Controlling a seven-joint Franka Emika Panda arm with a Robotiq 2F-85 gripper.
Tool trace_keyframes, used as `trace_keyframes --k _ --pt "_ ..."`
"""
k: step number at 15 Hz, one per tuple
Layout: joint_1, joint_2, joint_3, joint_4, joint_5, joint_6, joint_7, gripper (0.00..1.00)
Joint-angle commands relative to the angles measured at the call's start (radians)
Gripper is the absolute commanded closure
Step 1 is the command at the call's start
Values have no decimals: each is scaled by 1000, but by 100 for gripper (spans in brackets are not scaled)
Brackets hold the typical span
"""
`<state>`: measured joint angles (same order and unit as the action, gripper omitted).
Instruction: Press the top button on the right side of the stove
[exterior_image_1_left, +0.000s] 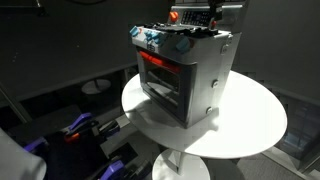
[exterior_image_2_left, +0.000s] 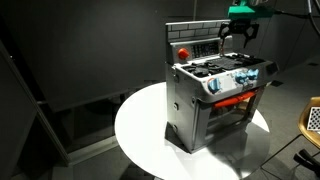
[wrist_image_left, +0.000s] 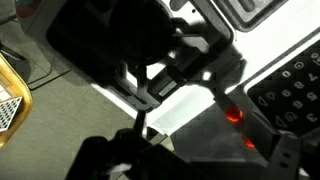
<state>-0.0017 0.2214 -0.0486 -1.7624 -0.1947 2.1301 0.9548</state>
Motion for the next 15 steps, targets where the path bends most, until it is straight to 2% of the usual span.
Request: trace_keyframes --k 1,6,15 --pt "2 -10 8 21 81 -59 -104 0" --pt "6 -60 26 7 184 -165 -274 0" --pt "28 -229 45 -42 194 -407 -487 0"
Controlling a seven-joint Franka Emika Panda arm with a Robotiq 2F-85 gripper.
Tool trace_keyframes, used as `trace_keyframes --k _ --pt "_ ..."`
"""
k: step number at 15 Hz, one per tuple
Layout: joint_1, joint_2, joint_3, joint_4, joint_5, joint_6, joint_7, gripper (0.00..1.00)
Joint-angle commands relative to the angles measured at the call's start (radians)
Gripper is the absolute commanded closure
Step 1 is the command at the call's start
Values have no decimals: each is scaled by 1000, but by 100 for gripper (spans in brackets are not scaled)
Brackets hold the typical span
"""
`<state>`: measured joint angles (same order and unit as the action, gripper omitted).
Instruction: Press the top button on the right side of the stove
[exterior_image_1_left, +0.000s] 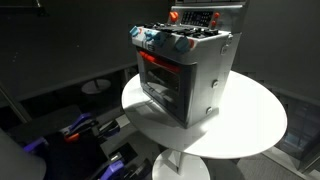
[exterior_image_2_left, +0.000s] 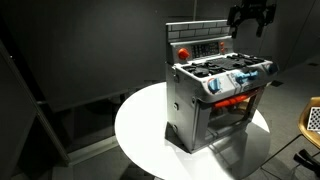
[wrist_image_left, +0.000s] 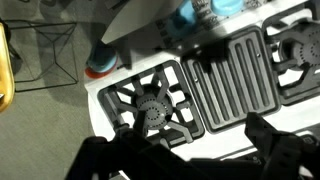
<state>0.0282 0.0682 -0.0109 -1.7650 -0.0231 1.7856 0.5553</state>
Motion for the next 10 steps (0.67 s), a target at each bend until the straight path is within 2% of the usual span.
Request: trace_keyframes --k 1,4,10 --pt "-2 -98 11 -51 21 -87 -117 0" --pt "-1 -165 19 -96 18 -122 -191 0" --pt "1 -323 38 -254 10 -90 -296 0"
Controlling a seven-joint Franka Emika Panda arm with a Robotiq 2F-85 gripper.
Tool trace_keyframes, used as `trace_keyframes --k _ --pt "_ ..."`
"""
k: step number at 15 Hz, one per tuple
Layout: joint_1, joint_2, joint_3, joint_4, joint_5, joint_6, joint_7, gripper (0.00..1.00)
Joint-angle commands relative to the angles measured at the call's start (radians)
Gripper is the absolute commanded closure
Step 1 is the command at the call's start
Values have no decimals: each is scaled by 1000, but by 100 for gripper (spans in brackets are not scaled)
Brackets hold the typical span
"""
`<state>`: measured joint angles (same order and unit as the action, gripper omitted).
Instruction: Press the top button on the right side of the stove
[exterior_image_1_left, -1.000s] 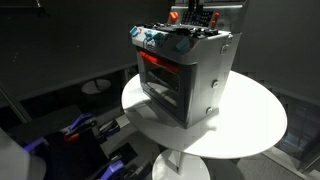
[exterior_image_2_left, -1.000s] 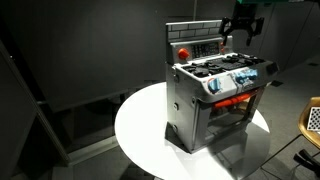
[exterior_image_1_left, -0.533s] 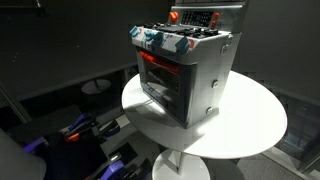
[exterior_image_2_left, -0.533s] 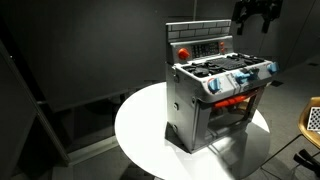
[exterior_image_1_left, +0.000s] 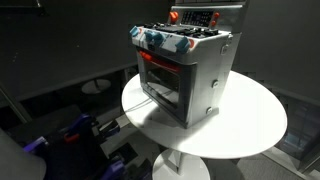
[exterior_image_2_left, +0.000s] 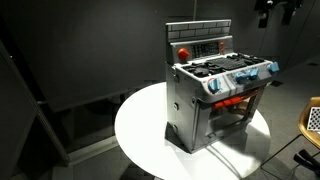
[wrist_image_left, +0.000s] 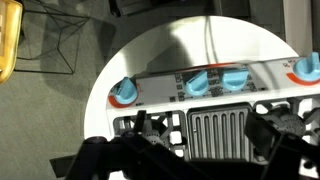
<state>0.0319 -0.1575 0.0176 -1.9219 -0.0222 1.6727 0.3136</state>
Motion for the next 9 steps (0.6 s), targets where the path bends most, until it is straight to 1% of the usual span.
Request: trace_keyframes --k 1,4,8,9 --pt "-3 -122 12 -123 12 26 -62 0" --pt "-4 -185 20 -189 16 25 -79 0" --pt "-5 -234 24 -244 20 27 -92 0" --pt "-12 -193 32 -201 3 3 -67 0"
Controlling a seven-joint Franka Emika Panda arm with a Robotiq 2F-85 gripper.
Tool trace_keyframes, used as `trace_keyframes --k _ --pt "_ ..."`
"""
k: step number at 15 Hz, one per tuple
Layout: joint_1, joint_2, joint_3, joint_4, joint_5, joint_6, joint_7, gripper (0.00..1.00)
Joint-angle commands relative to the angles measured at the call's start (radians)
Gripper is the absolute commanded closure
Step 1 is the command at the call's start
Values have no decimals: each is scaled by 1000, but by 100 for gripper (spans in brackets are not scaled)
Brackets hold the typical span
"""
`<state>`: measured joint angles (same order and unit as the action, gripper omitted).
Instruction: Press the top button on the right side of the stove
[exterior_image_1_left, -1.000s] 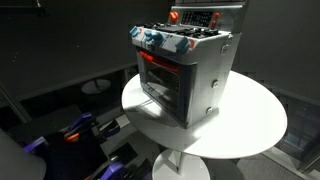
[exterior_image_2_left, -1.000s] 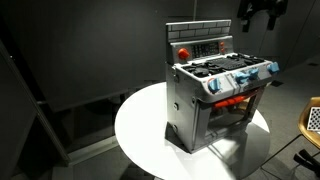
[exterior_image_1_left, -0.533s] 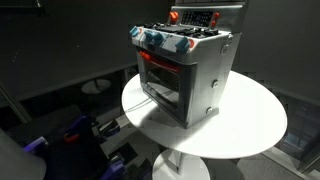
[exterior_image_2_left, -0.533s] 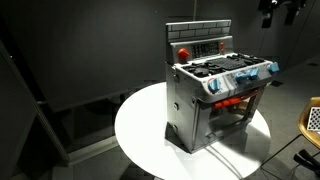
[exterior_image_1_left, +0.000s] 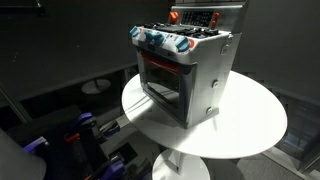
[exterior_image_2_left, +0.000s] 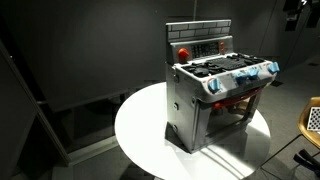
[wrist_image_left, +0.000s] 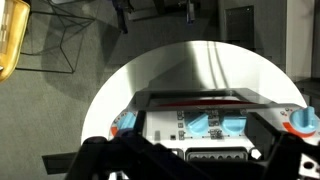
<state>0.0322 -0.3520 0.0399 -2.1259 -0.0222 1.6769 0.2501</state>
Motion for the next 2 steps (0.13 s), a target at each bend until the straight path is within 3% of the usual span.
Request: trace_keyframes --k 1,2 --pt "-12 -4 11 -4 3 -1 -4 0" --pt "-12 -4 11 -4 3 -1 -4 0"
